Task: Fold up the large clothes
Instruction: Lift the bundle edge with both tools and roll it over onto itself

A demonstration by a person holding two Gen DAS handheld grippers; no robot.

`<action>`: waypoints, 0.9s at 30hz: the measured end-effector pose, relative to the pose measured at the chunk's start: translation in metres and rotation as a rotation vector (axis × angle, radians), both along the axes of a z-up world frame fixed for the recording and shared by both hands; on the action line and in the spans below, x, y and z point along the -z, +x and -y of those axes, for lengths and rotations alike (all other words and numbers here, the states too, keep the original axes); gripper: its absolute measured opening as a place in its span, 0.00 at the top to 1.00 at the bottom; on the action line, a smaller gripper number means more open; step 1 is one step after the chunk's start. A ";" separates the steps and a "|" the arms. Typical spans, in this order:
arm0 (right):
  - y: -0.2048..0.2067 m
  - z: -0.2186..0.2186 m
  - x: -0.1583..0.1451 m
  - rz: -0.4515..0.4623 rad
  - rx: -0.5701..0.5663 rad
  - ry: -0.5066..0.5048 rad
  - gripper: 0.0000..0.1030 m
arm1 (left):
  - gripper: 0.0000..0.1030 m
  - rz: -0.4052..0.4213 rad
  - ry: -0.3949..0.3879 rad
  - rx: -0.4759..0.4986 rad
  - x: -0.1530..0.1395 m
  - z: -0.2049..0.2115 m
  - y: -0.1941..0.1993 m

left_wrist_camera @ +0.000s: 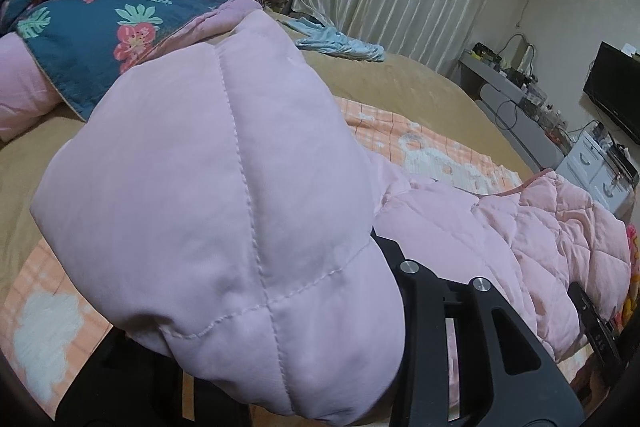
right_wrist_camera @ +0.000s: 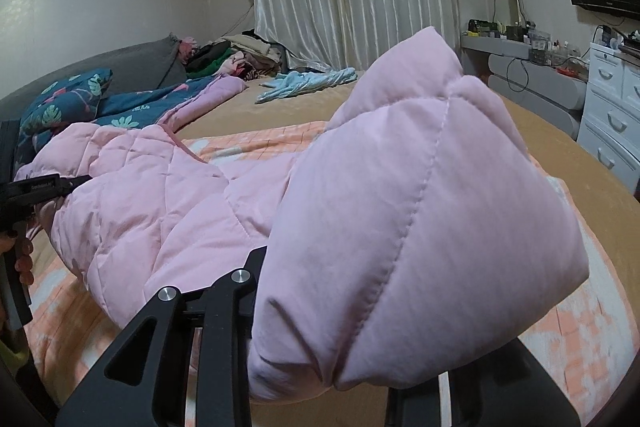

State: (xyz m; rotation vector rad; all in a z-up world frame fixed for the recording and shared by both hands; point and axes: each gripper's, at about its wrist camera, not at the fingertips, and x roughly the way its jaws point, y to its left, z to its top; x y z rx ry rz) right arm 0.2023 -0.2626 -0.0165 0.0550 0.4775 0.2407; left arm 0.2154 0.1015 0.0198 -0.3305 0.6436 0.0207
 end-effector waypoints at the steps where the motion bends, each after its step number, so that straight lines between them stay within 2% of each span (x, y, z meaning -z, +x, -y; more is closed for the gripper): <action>1: -0.004 0.000 0.000 -0.002 0.000 0.001 0.74 | 0.73 -0.001 0.003 0.002 0.000 0.000 -0.004; 10: -0.036 0.007 0.016 -0.048 0.027 0.032 0.73 | 0.73 -0.014 0.035 0.021 0.010 -0.001 -0.034; 18: -0.040 0.009 0.034 -0.129 0.070 0.055 0.70 | 0.69 -0.048 0.059 0.032 0.034 -0.005 -0.053; 27: -0.034 0.019 0.057 -0.233 0.124 0.136 0.51 | 0.61 -0.083 0.017 0.033 0.061 -0.019 -0.061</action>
